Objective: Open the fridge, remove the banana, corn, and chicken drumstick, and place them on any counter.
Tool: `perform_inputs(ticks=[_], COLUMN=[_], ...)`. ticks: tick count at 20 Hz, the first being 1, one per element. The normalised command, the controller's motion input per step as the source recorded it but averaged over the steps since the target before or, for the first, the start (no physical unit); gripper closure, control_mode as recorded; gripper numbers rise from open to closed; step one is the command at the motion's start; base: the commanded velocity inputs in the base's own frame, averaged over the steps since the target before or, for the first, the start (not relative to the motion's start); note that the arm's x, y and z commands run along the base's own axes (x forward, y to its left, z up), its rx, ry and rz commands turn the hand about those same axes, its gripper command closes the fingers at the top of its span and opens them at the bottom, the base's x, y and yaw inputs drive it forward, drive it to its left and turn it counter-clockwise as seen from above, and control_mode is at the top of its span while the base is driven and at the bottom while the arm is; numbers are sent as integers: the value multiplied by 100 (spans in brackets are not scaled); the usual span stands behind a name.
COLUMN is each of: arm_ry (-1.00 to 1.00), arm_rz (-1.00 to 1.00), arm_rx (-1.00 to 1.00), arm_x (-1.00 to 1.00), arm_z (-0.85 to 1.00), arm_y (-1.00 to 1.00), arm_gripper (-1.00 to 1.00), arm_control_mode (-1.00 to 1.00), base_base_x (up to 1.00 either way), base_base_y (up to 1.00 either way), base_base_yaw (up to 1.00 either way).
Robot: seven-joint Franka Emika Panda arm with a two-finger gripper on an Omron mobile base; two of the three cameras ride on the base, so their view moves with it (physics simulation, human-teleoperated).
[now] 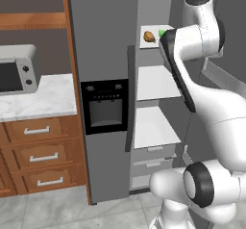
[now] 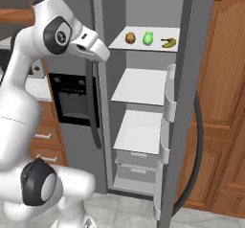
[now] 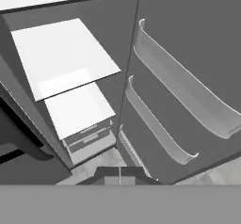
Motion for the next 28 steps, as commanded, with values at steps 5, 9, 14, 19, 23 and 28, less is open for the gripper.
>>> perform_inputs(ticks=[5,9,14,19,23,28], arm_ry=[3,0,1,0,-7,-9], arm_rz=[29,41,22,0,0,1], arm_rx=[0,-4,-3,-1,0,2], arm_x=[17,1,0,-17,-46,-52], arm_z=[-18,-30,-8,0,5,5], arm_y=[27,61,41,17,7,2], arm_gripper=[100,-100,-100,-100,-100,-100], arm_control_mode=[-100,-100,-100,-100,-100,-100], base_base_x=[0,0,0,0,0,0], base_base_y=[0,0,0,0,0,0], base_base_yaw=[0,0,0,0,0,0])
